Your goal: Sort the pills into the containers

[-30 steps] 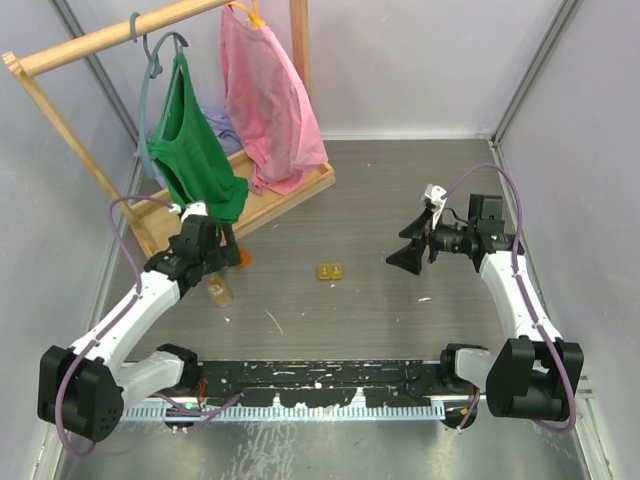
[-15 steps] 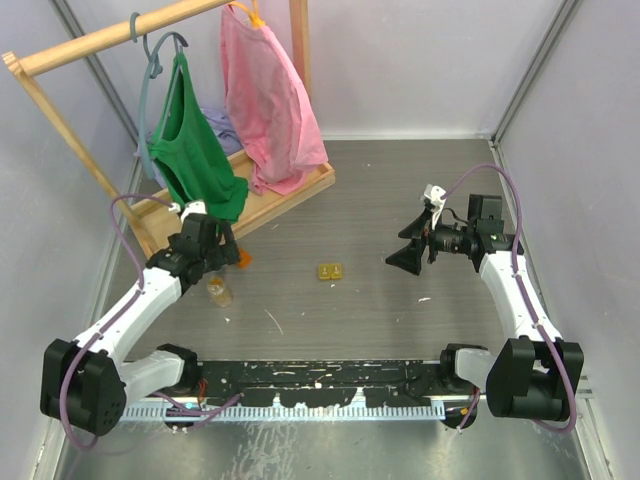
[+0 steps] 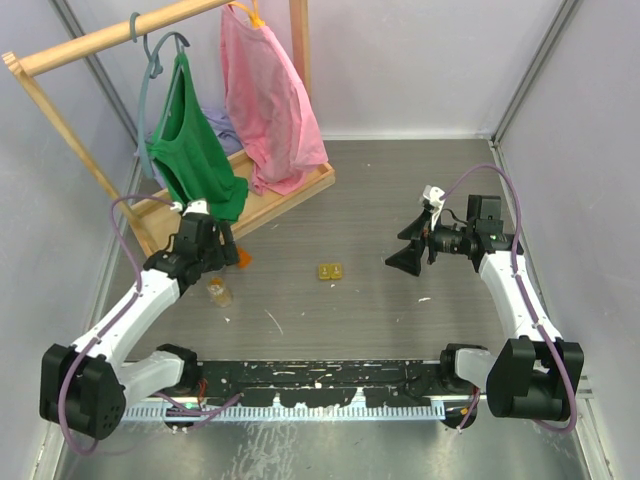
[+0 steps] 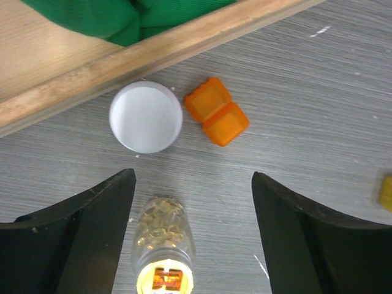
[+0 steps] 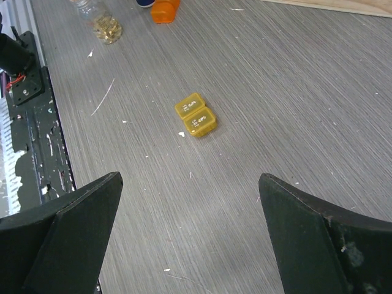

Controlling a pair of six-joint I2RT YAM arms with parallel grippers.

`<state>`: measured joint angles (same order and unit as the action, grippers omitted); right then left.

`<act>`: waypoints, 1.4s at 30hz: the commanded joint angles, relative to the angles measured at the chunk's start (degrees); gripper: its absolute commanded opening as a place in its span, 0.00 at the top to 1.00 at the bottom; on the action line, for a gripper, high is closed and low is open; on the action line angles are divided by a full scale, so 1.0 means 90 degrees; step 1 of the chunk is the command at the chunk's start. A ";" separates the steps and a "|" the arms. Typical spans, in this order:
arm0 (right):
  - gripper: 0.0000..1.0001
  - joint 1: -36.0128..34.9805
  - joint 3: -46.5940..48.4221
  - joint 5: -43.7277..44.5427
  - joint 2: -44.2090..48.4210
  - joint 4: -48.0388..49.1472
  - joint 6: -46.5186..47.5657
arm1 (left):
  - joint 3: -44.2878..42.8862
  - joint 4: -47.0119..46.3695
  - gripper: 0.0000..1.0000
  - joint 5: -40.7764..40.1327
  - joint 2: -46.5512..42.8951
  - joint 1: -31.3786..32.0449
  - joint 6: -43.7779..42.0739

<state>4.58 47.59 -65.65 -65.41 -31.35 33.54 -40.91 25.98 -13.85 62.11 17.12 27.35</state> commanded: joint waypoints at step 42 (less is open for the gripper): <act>0.00 -0.0348 0.0258 0.0166 -0.0098 0.0032 0.0181 | -0.1841 -0.1524 0.88 0.0777 0.3708 0.3053 0.1461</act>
<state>1.80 47.68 -63.81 -66.67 -31.77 34.41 -53.01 18.24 -9.58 92.58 43.05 39.75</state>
